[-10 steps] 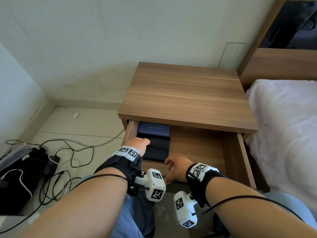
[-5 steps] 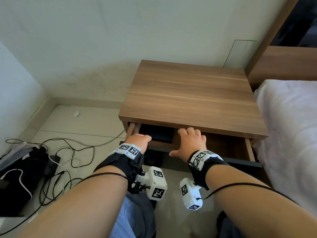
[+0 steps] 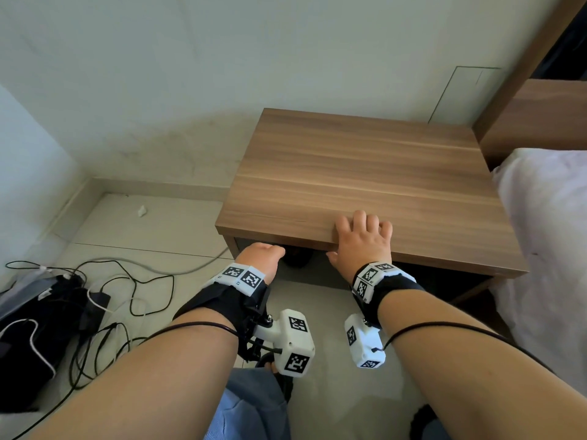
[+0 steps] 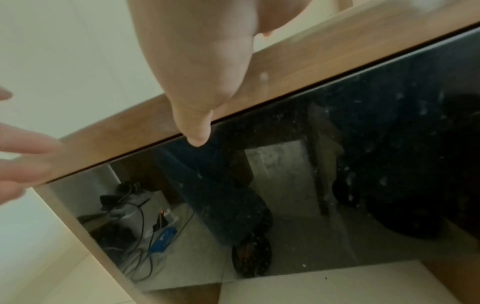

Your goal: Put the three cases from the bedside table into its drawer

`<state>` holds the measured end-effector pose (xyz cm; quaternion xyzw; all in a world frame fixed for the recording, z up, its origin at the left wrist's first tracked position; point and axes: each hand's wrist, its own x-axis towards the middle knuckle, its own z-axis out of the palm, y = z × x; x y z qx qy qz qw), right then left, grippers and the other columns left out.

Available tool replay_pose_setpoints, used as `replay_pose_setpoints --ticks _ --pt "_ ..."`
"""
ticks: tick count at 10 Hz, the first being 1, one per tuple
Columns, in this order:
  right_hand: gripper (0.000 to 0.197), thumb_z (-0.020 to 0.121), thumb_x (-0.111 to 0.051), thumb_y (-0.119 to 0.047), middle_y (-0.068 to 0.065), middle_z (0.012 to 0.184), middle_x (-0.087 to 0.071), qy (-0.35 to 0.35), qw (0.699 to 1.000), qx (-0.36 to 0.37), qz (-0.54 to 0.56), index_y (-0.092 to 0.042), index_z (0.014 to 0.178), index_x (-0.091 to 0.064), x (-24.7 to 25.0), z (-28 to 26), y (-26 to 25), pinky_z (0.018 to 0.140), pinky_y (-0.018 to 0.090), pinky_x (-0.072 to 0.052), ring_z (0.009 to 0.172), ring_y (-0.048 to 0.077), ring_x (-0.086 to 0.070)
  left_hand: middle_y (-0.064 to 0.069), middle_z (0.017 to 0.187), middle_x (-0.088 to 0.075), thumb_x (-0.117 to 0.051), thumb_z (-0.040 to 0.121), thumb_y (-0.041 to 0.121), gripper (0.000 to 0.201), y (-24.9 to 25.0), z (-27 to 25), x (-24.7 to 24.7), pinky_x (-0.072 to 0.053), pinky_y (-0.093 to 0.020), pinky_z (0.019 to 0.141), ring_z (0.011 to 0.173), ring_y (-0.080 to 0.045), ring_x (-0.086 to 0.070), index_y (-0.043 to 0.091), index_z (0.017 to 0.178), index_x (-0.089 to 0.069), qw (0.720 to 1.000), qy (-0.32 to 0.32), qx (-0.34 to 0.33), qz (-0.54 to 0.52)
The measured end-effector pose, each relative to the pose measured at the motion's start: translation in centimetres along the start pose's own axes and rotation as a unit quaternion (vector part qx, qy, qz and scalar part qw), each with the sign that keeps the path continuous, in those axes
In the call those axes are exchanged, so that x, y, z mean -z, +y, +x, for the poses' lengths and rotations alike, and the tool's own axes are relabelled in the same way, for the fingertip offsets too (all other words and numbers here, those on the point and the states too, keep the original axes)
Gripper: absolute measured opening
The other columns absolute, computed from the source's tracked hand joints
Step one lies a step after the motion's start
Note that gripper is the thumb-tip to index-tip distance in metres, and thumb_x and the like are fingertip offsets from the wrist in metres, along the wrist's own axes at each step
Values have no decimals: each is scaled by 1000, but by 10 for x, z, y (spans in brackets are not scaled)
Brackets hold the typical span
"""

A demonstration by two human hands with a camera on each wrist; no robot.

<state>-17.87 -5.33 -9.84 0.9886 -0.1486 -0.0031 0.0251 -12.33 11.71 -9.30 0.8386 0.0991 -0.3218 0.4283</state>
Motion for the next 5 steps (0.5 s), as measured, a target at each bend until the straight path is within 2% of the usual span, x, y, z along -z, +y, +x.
replay_pose_setpoints --ticks 1,2,3,4,5 --pt "50 78 -63 -32 10 122 -42 5 1000 -2 -4 -16 121 -44 -5 5 1 102 45 -27 111 32 -41 -7 83 -44 -43 64 38 16 -1 1 1 -34 -34 73 78 -21 -38 23 69 -41 1000 -13 6 -6" --pt "53 76 -65 -30 11 123 -41 -6 1000 -6 1 -16 122 -43 -5 6 1 101 45 -27 111 32 -41 -7 84 -47 -44 63 39 16 -2 5 0 -39 -36 74 78 -22 -40 23 66 -42 1000 -9 15 -26" --pt "58 74 -67 -30 10 123 -39 -18 1000 -1 -1 -16 124 -41 -1 8 4 101 44 -28 111 32 -40 -4 94 -56 -49 62 40 14 2 4 -1 -49 -43 91 85 -25 -51 27 66 -48 998 5 16 -62" --pt "72 69 -69 -52 8 125 -39 -49 999 5 16 -21 127 -39 10 9 11 101 43 -29 115 31 -39 -4 101 -58 -50 62 41 14 5 3 -2 -48 -43 95 90 -25 -54 29 68 -48 997 10 4 -73" --pt "74 73 -60 -63 7 129 -42 -75 996 -5 50 -21 130 -40 24 14 16 101 42 -33 121 30 -39 -4 101 -57 -54 74 37 12 9 1 0 -48 -42 96 90 -26 -53 29 69 -48 997 15 -23 -71"
